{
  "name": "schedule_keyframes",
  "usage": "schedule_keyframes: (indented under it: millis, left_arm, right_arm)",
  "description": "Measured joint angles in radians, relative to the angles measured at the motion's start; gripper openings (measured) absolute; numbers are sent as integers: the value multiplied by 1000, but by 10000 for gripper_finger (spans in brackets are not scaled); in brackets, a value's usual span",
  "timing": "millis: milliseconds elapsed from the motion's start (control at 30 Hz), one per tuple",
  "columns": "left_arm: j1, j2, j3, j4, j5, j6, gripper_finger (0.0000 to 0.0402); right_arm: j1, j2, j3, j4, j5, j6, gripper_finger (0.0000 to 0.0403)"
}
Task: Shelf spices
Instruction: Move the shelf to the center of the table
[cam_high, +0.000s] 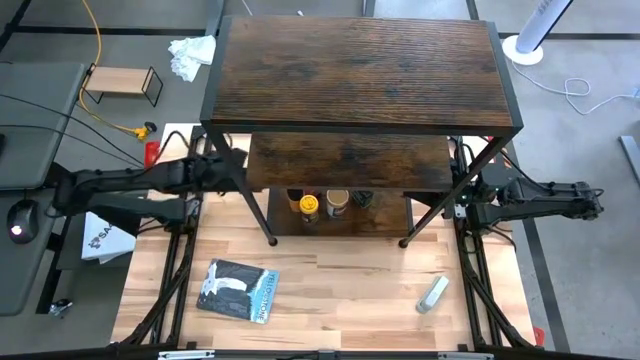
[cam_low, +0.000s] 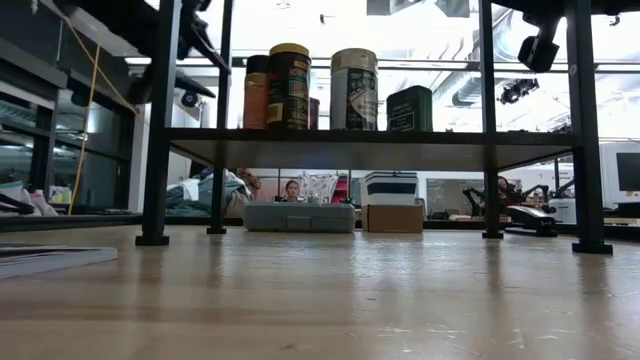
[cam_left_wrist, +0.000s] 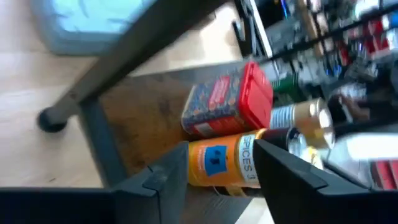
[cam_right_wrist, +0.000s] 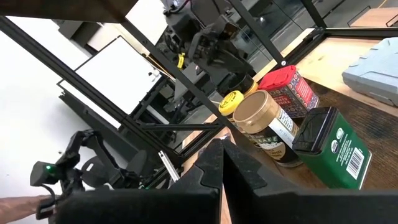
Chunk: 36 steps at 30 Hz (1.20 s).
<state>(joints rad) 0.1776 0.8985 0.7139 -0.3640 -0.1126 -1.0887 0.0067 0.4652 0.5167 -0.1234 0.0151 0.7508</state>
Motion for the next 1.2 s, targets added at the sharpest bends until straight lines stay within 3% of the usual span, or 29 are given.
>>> schedule_keyframes:
  millis: [367,600,800,1000,1200]
  left_arm:
    - [28,104,0,260,131,101,238]
    - [26,125,0,267,159,289,239]
    - [12,117,0,312,123,468,239]
    - [-13,104,0,333,152,625,239]
    - [-62,108,0,286,13,910,239]
  right_arm:
    - [0,0,0,0,0,0,0]
    - [0,0,0,-1,0,0,0]
    - [0,0,0,-8,-1,0,0]
    - [0,0,0,-8,0,0,0]
    - [0,1,-1,-11,11,20,0]
